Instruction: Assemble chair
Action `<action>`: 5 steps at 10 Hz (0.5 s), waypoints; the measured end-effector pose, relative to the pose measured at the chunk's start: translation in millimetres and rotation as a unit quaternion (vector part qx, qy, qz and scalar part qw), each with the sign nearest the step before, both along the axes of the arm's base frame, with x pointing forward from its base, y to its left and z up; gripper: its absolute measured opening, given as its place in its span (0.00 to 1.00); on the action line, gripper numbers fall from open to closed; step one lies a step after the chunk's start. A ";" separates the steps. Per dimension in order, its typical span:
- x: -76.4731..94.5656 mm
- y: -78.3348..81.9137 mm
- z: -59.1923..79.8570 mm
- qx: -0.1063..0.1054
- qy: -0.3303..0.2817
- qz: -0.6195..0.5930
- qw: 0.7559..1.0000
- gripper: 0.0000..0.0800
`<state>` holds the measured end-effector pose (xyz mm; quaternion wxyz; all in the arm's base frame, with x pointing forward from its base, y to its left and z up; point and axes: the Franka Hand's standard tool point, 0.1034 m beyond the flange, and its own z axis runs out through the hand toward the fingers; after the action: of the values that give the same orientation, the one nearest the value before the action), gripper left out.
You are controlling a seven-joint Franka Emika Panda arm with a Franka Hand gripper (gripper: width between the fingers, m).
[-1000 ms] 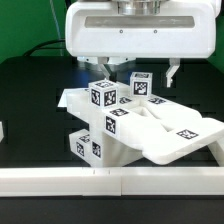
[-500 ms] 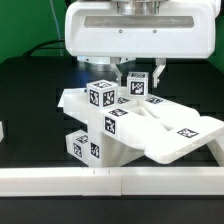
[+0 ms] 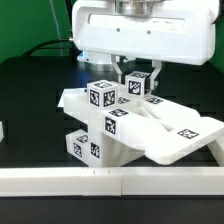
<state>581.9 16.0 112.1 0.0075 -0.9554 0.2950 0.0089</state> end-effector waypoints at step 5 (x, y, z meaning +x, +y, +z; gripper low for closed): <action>0.1 1.7 0.1 -0.001 0.003 -0.172 0.985 0.36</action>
Offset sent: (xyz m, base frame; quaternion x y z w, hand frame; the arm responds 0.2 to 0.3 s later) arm 0.0000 0.0000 0.0000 0.0000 0.0000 0.1938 0.9810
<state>582.0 17.6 112.2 0.0069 -0.8905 0.4548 0.0102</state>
